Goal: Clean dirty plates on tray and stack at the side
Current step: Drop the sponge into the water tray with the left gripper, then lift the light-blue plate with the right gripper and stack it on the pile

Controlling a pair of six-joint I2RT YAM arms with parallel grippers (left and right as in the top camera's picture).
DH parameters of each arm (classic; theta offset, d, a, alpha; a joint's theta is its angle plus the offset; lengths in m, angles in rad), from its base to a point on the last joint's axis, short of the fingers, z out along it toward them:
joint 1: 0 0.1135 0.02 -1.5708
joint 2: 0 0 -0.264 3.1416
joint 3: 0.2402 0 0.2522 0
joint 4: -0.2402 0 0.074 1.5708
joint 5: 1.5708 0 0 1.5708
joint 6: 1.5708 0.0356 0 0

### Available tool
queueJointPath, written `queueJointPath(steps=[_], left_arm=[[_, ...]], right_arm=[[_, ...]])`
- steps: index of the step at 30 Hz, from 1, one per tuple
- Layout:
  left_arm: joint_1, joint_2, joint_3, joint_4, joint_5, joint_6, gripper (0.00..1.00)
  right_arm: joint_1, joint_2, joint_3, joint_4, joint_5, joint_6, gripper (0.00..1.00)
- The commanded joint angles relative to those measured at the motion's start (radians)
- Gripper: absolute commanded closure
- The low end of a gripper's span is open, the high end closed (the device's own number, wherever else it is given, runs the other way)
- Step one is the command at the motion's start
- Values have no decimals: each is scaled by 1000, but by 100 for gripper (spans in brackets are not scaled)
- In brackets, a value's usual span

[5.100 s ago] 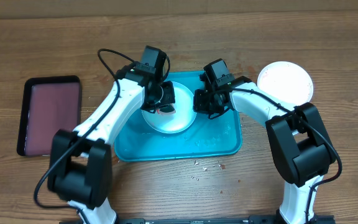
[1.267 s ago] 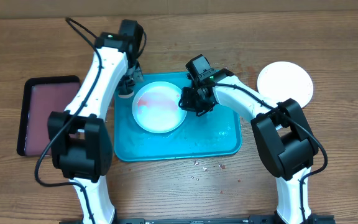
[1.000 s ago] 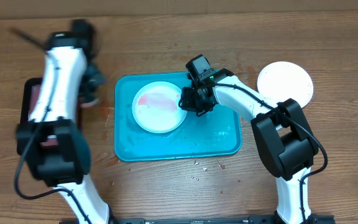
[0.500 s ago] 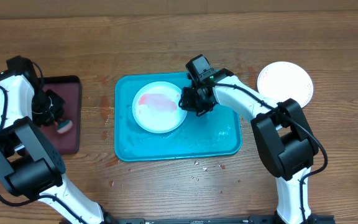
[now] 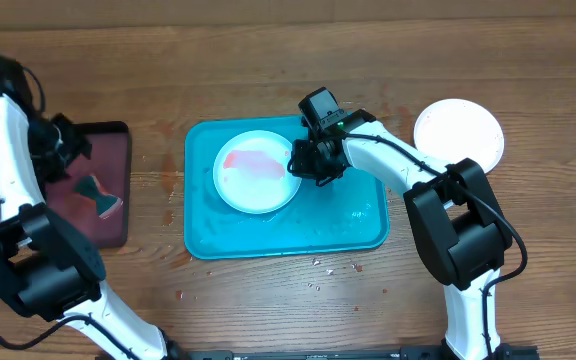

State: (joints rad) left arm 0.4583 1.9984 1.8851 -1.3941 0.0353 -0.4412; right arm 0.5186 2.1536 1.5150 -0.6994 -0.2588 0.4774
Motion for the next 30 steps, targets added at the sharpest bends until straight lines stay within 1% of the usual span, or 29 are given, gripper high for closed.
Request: queueJointPath(steps=[1, 2, 4, 6, 7, 8, 10, 12, 14, 15, 16, 17, 18, 19, 22, 26, 29, 30], left_arm=[[-1, -58, 58, -17, 69, 19, 17], [-2, -58, 58, -15, 69, 19, 0], [-2, -56, 54, -15, 71, 14, 0], [-2, -56, 52, -14, 70, -5, 0], [-2, -56, 52, -13, 70, -8, 0], [-2, -56, 53, -11, 67, -8, 0], [-2, -56, 52, -8, 69, -10, 0], [-2, -56, 52, -8, 66, -9, 0], [-2, -56, 52, -8, 66, -9, 0], [-2, -56, 52, -8, 66, -9, 0], [-2, -56, 52, -8, 66, -8, 0], [-2, -56, 52, -8, 66, -8, 0], [-2, -56, 52, -8, 66, -8, 0], [-2, -56, 52, -8, 66, -9, 0], [-2, -56, 52, -8, 66, -8, 0], [-2, -56, 52, -8, 66, -8, 0], [-2, -56, 52, -8, 66, -9, 0], [-2, -56, 52, -8, 66, -9, 0]], right_arm=[[0, -37, 5, -16, 100, -39, 96], [6, -67, 5, -20, 138, -39, 96], [20, -116, 5, -31, 213, -39, 96], [46, -188, 6, -55, 331, -40, 96], [68, -236, 6, -70, 426, -42, 96], [85, -267, 6, -78, 486, -67, 96], [133, -335, 6, -81, 613, -169, 96], [163, -362, 6, -80, 709, -222, 96], [222, -380, 6, -80, 953, -323, 96], [238, -381, 6, -80, 1025, -354, 96], [274, -380, 6, -69, 1190, -444, 96], [297, -380, 6, -41, 1288, -525, 96], [314, -380, 6, -6, 1349, -612, 96], [326, -380, 6, 22, 1382, -681, 96], [362, -380, 6, 128, 1459, -949, 96], [381, -380, 6, 245, 1577, -1188, 96], [382, -380, 6, 351, 1658, -1306, 96], [382, -380, 6, 381, 1677, -1320, 96]])
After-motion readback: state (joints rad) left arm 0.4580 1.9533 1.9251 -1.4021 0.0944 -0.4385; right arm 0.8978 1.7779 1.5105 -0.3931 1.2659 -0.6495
